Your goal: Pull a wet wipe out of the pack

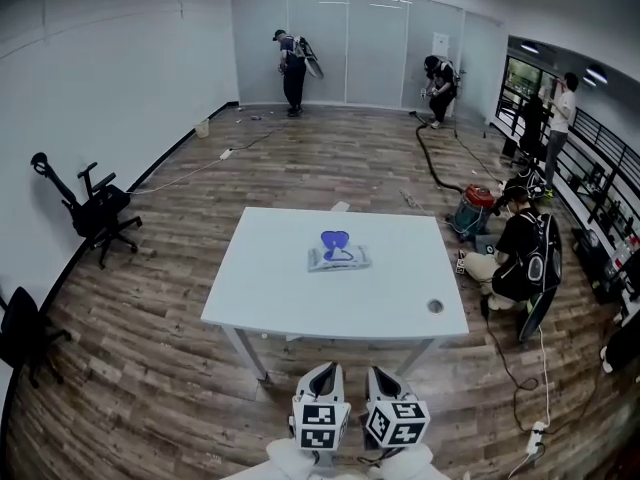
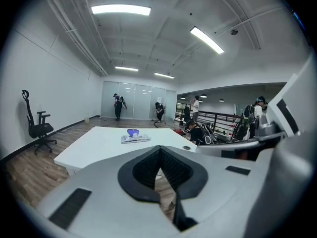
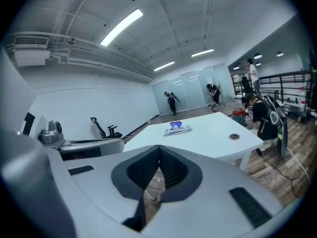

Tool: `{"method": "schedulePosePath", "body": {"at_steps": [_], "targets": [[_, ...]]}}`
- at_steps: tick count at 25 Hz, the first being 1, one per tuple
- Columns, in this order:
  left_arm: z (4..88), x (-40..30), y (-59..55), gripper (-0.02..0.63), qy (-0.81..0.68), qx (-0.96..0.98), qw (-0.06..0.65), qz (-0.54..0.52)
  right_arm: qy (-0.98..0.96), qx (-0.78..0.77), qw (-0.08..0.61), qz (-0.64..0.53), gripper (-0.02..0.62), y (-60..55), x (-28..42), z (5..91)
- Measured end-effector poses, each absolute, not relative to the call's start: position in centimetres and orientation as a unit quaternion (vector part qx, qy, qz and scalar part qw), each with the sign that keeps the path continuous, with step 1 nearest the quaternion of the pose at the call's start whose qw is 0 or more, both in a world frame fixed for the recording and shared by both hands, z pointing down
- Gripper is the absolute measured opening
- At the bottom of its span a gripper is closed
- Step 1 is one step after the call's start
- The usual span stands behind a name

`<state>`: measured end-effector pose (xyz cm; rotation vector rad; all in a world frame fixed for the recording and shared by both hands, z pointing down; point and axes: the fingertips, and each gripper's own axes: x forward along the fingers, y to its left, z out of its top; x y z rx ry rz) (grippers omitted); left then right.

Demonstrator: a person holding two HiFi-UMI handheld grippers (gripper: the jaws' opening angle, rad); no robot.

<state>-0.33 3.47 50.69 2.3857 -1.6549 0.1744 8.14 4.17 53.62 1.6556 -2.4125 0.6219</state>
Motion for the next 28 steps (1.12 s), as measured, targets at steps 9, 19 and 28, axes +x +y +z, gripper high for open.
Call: {"method": "schedulePosePath", "body": {"at_steps": [9, 19, 28], "targets": [[50.1, -0.3, -2.1, -0.003, -0.56, 0.82, 0.105, 0.058, -0.8, 0.562, 0.067, 0.199, 0.009, -1.5, 8.1, 52.9], [50.4, -1.4, -8.8, -0.005, -0.557, 0.821, 0.107, 0.063, -0.797, 0.567, 0.057, 0.202, 0.009, -7.9, 6.9, 53.2], [51.6, -0.5, -11.4, -0.005, -0.539, 0.832, 0.119, 0.064, -0.783, 0.581, 0.072, 0.208, 0.009, -9.9, 7.7, 54.4]]}}
